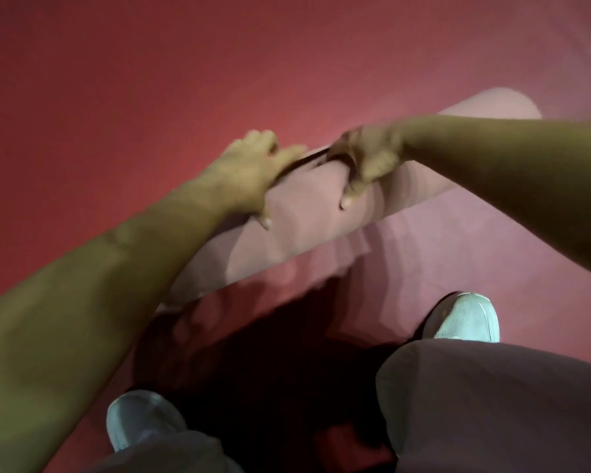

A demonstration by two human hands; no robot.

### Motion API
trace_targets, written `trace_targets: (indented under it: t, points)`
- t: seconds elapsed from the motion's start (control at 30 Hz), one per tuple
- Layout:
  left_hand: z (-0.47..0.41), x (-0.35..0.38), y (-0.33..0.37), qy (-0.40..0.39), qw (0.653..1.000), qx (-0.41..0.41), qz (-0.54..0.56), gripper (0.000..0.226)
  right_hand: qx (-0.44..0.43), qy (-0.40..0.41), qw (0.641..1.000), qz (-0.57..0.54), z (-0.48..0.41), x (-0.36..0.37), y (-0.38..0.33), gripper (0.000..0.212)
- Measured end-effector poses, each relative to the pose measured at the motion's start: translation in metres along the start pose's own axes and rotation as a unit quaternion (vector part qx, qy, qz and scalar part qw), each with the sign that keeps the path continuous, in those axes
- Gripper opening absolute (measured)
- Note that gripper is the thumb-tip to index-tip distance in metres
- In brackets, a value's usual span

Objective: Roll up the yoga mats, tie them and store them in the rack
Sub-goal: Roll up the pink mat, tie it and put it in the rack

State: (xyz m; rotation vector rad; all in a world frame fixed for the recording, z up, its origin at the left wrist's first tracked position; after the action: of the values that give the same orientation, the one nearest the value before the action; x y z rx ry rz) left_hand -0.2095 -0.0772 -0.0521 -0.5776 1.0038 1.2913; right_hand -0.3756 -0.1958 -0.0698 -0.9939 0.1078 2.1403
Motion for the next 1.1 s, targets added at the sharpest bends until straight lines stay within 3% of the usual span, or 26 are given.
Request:
trace_targets:
  t: [0.07,0.2,0.37,0.57,0.67,0.73,0.87,1.0,1.03,1.1]
  points:
    - [0.003,0.005,-0.022,0.029,0.996,-0.067,0.059,0.122,0.035,0.052,0.998,-0.007,-0.001,-0.012,0.002,0.095]
    - [0.016,0.01,-0.05,-0.048,0.965,-0.122,0.225,0.089,0.077,0.066,0.995,0.014,-0.011,-0.028,-0.001,0.078]
    - [0.014,0.027,-0.045,-0.062,0.933,-0.16,0.316,0.097,0.105,0.074,0.992,0.01,-0.02,-0.019,0.001,0.066]
    - [-0.009,0.024,-0.044,-0.145,0.927,-0.148,0.312,0.109,0.105,0.135,0.985,-0.038,-0.02,-0.003,0.01,0.07]
    - [-0.017,0.028,-0.03,-0.169,0.945,-0.179,0.215,0.133,0.135,0.211,0.967,-0.054,-0.01,0.004,0.014,0.08]
    - [-0.018,0.034,-0.018,-0.135,0.96,-0.184,0.164,0.141,0.167,0.252,0.953,-0.009,0.001,0.009,0.014,0.088]
    - [-0.01,0.044,-0.006,-0.075,0.96,-0.172,0.21,0.113,0.24,0.287,0.927,-0.01,0.021,0.027,0.002,0.072]
    - [-0.011,0.042,0.001,-0.062,0.96,-0.17,0.213,0.102,0.313,0.24,0.905,-0.163,0.042,0.034,0.018,0.061]
    - [-0.01,0.042,0.002,-0.059,0.96,-0.173,0.212,0.103,0.327,0.191,0.891,-0.249,0.052,0.033,0.024,0.065]
    - [-0.008,0.044,0.001,-0.051,0.959,-0.18,0.211,0.106,0.362,0.043,0.83,-0.421,0.068,0.037,0.028,0.075]
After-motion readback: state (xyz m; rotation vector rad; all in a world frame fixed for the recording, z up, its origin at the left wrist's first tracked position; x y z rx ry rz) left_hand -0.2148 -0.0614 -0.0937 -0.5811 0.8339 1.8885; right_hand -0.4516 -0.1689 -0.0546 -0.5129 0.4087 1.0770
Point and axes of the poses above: each hand's wrist, its own z-axis away from the middle knuckle, its own x-axis out of the palm, y = z × x, the point moved 3 cm from there along -z, towards the middle knuckle, and after that the axes turned 7 degrees about x, right-handed, at the moved point
